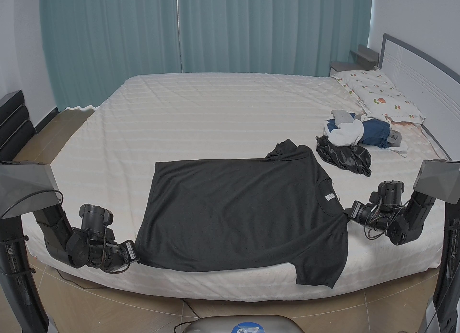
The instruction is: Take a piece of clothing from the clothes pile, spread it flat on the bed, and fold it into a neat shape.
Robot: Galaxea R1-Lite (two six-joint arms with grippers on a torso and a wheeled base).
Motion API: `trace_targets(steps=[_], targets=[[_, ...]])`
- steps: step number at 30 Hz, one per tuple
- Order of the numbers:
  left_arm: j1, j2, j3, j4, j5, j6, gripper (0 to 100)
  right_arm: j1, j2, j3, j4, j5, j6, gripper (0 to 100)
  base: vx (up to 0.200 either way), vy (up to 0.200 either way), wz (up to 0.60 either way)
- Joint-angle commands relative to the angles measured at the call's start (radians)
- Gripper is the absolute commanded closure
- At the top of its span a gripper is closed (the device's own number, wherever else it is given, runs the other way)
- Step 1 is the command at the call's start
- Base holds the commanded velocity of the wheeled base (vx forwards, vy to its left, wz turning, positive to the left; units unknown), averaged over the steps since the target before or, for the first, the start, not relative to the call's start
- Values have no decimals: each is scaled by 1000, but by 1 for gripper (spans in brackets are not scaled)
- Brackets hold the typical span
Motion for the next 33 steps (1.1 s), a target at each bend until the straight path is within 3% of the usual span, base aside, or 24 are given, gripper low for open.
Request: trace_targets(steps=[1, 11, 12, 21, 23, 26, 29, 33], targets=[[-1, 5, 0, -12, 1, -22, 100, 0, 13, -69, 7, 1, 0, 100, 0, 0, 0], [-1, 7, 0, -13, 1, -34, 100, 11, 65, -181, 49, -2, 0, 100, 0, 0, 0], [-1, 5, 0, -13, -1, -34, 100, 11, 71, -176, 47, -4, 0, 0, 0, 0, 0], [-1, 5, 1, -12, -1, -35, 100, -26, -6, -38, 35, 6, -15, 0, 0, 0, 0], [-1, 5, 3, -13, -1, -35, 100, -26, -47, 3, 35, 26, -20, 0, 0, 0, 0], [-1, 4, 5, -13, -1, -35, 100, -15, -110, 123, 46, 116, -26, 0, 0, 0, 0], [-1, 4, 8, -13, -1, -34, 100, 2, -105, 207, 44, 162, -90, 0, 0, 0, 0], [-1, 4, 9, -15, -1, -35, 100, 16, -55, 252, 30, 168, -176, 0, 0, 0, 0]])
